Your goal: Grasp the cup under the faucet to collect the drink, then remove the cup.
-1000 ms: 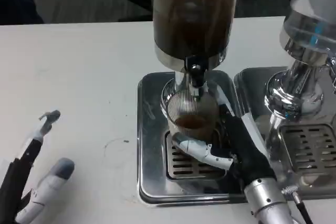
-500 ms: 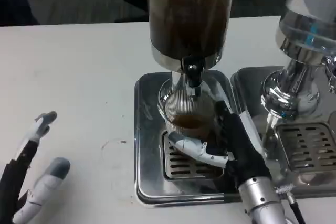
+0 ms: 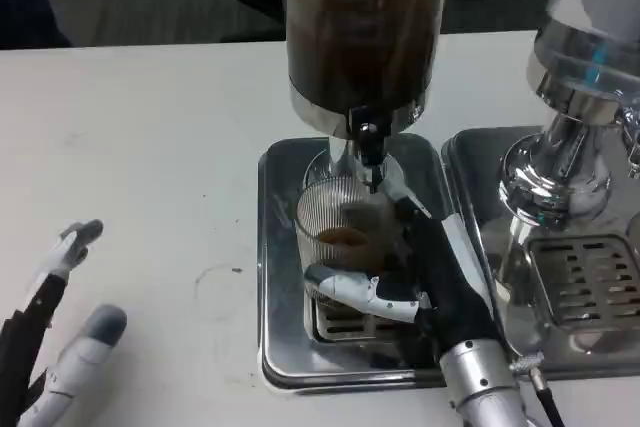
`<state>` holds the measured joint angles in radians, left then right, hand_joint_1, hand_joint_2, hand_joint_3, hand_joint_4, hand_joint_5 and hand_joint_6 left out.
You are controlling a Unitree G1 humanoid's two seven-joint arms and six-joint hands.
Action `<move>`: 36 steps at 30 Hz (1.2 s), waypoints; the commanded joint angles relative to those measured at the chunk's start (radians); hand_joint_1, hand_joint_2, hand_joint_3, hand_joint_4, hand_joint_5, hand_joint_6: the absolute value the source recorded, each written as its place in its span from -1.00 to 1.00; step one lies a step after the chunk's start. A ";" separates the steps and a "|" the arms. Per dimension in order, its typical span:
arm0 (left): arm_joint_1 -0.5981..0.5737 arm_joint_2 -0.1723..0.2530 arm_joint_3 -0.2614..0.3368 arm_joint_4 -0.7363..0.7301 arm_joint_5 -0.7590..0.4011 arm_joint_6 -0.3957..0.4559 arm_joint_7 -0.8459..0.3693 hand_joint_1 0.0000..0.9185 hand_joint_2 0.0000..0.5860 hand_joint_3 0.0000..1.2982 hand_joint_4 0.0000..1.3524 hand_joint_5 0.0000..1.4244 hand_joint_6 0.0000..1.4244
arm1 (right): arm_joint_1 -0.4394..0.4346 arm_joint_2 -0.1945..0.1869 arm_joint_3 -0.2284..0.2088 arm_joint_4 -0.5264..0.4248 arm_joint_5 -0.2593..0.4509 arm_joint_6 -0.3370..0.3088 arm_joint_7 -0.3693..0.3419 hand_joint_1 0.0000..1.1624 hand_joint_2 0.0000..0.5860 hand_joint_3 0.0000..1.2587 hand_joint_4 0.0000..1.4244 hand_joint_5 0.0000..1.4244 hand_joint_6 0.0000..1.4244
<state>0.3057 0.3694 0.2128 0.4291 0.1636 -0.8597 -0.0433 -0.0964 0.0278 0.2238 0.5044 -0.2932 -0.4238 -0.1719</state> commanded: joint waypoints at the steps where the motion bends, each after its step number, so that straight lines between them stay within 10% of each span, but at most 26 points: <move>1: 0.010 0.011 0.001 -0.021 -0.012 0.012 -0.001 -1.00 -0.54 -0.83 -1.00 -0.90 -1.00 | -0.010 0.007 0.002 0.030 -0.010 -0.003 -0.023 0.73 -0.35 -0.51 -0.35 -0.35 -0.15; 36: -0.002 0.016 -0.011 -0.012 -0.020 0.020 -0.020 -1.00 -0.54 -0.82 -1.00 -0.87 -1.00 | 0.003 0.030 -0.027 0.007 -0.030 -0.070 -0.178 0.89 -0.62 0.17 0.13 0.24 0.62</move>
<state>0.3059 0.3758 0.2118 0.4130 0.1588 -0.8489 -0.0531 -0.0988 0.0491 0.2024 0.5422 -0.3248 -0.4509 -0.3294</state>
